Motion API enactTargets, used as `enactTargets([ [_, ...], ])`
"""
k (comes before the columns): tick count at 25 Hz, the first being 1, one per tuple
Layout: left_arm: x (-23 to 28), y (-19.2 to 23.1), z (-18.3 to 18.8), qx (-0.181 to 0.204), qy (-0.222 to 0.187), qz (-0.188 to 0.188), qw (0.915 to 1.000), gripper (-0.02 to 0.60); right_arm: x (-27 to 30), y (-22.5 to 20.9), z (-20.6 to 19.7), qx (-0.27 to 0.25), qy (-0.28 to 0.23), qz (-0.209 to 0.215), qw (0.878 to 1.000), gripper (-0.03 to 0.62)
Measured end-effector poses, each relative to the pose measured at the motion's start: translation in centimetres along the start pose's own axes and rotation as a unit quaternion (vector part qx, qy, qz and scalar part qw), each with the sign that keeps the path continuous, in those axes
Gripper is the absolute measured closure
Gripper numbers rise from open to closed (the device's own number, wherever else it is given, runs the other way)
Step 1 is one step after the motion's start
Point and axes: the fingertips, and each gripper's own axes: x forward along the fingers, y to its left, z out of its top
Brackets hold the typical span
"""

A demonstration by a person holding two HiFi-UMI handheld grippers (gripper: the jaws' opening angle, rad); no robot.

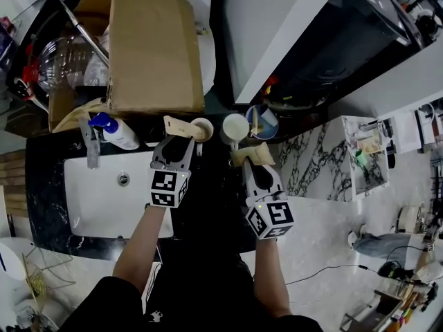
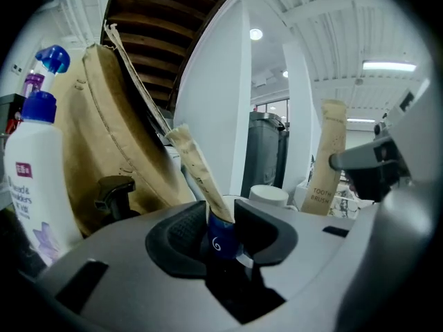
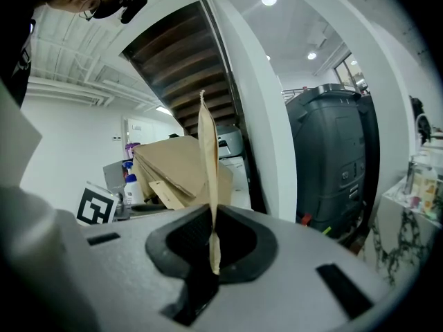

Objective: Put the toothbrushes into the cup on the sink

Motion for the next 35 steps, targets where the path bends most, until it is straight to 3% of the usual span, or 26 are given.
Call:
enactTargets([
  [9,-3.2,-0.3,0.2,0.001,-0.001,0.031,0.9995,0.457,-0.7,0.3,1.5,-0.013,-0.013,0.029,0.999,0.569],
  [20,-7.9,-1.9,2.1,0.01,-0.022,0.073,0.997,0.572,-2.6,1.1,3.6,-0.028,-0.036,0.071,0.996,0.569],
  [28,-10.6,-4.1,4.1,0.019,-0.04,0.097,0.9943,0.578,-4.1,1.0,5.2,-0.036,-0.055,0.101,0.993,0.569],
  [35,-12.6,-5.3,5.3,0.038,-0.049,0.14,0.9882,0.58,-4.9,0.5,6.2,-0.034,-0.071,0.126,0.989,0.569],
])
